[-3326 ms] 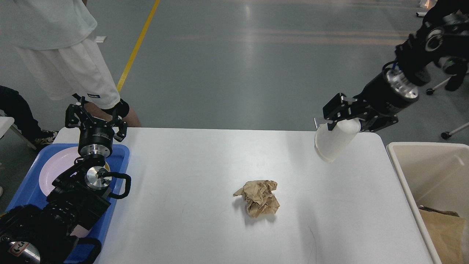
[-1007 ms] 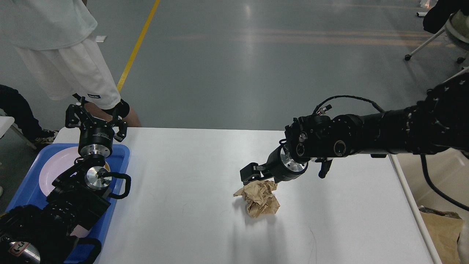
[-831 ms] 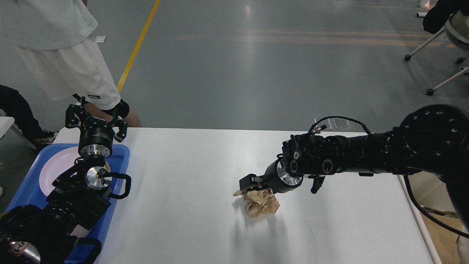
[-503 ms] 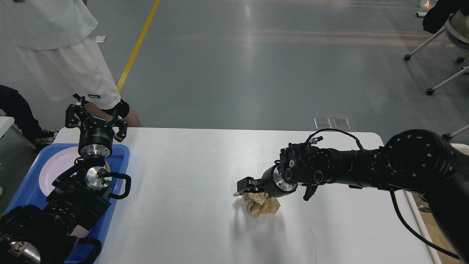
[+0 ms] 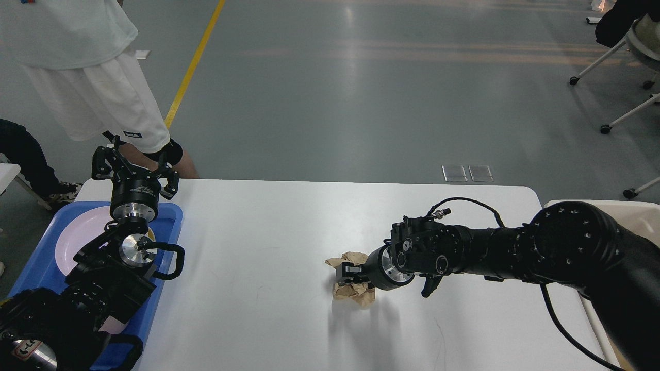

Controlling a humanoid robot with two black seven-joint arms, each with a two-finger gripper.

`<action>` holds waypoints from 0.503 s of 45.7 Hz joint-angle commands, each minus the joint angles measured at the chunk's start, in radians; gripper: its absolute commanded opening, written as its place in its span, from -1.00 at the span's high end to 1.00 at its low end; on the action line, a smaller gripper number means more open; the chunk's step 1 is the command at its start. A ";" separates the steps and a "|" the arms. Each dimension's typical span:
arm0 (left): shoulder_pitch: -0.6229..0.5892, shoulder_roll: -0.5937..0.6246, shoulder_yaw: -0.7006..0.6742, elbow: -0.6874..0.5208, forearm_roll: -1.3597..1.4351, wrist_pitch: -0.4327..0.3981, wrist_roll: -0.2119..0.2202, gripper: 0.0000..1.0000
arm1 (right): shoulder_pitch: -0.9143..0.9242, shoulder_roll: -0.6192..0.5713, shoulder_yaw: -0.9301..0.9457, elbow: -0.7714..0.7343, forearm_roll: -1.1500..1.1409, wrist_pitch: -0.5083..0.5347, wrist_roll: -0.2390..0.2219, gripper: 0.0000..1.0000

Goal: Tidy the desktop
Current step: 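Grasp the napkin with the right gripper and lift it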

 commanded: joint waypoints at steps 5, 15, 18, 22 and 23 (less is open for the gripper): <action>0.001 0.000 0.000 0.000 0.000 0.000 0.000 -0.93 | 0.006 -0.025 0.002 0.029 0.000 0.001 0.001 1.00; -0.001 0.000 0.000 0.000 0.000 0.000 0.000 -0.93 | 0.061 -0.135 0.023 0.130 -0.001 0.001 0.001 1.00; 0.001 0.000 0.000 0.000 0.000 0.000 0.000 -0.93 | 0.092 -0.192 0.042 0.177 -0.001 0.002 0.001 1.00; -0.001 0.000 0.000 0.000 0.000 0.000 0.000 -0.93 | 0.143 -0.278 0.062 0.245 -0.003 0.002 0.003 1.00; -0.001 0.000 0.000 0.000 0.000 0.000 0.000 -0.93 | 0.158 -0.304 0.065 0.260 -0.003 0.002 0.003 1.00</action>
